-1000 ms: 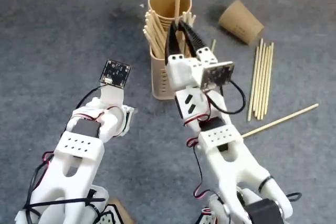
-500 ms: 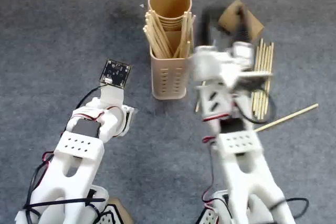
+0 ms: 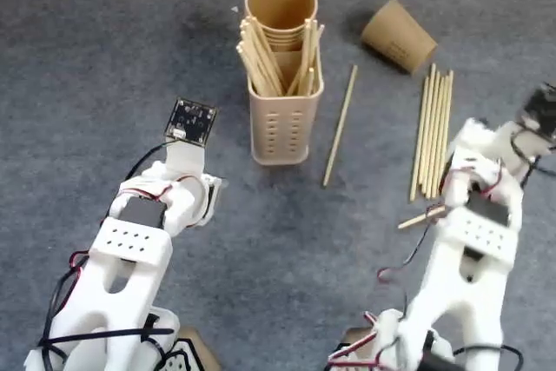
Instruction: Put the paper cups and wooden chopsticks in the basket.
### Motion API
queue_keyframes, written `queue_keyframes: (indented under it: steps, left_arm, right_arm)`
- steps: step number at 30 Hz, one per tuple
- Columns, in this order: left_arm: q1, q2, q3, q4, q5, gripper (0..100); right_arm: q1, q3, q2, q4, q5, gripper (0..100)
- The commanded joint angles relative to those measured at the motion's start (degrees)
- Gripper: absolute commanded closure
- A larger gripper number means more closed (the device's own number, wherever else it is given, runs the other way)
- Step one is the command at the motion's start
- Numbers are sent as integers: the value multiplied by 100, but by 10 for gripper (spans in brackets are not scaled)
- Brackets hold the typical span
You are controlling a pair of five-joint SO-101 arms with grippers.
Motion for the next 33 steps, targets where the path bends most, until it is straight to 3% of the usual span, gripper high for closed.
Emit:
queue_keyframes:
  steps: [1, 17, 21, 25, 33]
  left_arm:
    - [40, -127, -48, -97, -44, 796]
    - [66, -127, -40, -97, -44, 796]
    - [66, -127, -40, -97, -44, 796]
    - [66, -127, -40, -97, -44, 796]
    - [66, -127, -40, -97, -44, 796]
  right_arm:
    - [154, -743, 637, 831, 18, 869]
    - [813, -884, 2721, 980, 26, 869]
    - [822, -1024, 3424, 611, 431, 873]
    - [804, -1314, 4171, 391, 791, 993]
    - [690, -2290, 4488, 655, 862, 992]
